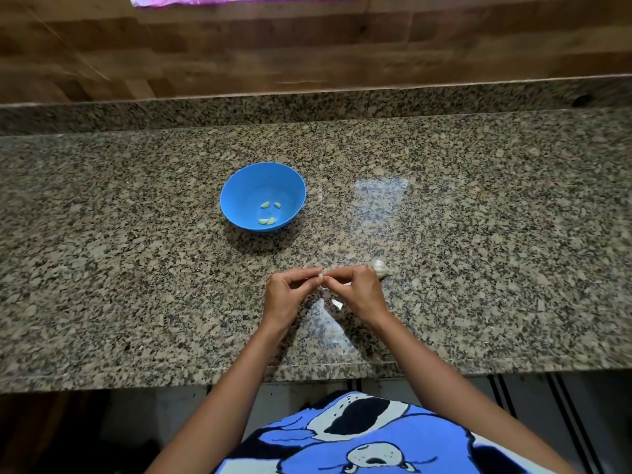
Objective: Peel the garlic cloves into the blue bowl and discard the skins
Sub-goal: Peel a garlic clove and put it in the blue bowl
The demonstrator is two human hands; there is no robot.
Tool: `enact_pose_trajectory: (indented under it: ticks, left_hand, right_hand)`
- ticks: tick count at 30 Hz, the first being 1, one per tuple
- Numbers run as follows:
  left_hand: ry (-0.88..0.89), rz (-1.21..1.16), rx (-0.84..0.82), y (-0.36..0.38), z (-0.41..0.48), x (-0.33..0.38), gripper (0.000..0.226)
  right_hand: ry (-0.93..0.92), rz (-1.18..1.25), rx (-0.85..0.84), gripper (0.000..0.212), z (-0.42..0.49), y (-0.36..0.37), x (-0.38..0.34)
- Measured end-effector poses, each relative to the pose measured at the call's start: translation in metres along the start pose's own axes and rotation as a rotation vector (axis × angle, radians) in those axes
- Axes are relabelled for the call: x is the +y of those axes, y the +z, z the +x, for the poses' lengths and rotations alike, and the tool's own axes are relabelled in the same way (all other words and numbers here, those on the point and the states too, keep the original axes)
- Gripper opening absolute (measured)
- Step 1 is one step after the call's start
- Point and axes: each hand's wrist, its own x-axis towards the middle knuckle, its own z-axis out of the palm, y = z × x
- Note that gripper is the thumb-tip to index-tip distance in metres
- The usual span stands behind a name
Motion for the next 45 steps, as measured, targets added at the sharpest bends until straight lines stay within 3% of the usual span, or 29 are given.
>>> enact_pose_trajectory:
  ticks: [10, 15, 23, 29, 33, 37, 45]
  left_hand:
    - [-0.01, -0.033, -0.022, 0.002, -0.002, 0.005, 0.024]
    - [-0.197, -0.269, -0.039, -0.002, -0.003, 0.012, 0.037]
    - [-0.119, -0.095, -0.101, -0.004, 0.0, 0.017, 0.021]
    - [-0.109, -0.093, -0.107, -0.007, -0.003, 0.019, 0.02]
    - [-0.103, -0.063, -0.101, -0.007, -0.002, 0.019, 0.02]
    - [0.008, 0.155, -0.097, -0.006, -0.002, 0.017, 0.015]
    - [0.116, 0.319, -0.064, -0.002, -0.004, 0.014, 0.022]
  right_hand:
    - [0.065, 0.129, 0.025, 0.011, -0.001, 0.0, 0.001]
    - [0.205, 0.423, -0.049, 0.009, 0.001, -0.006, -0.004]
    - [0.278, 0.473, -0.193, 0.015, 0.0, -0.014, -0.008]
    - [0.383, 0.599, -0.285, 0.02, 0.003, -0.02, -0.006]
    - [0.382, 0.603, -0.272, 0.018, 0.002, -0.02, -0.008]
    - [0.357, 0.543, -0.223, 0.003, 0.0, -0.019, -0.011]
    - [0.32, 0.481, -0.219, 0.007, 0.0, -0.02, -0.007]
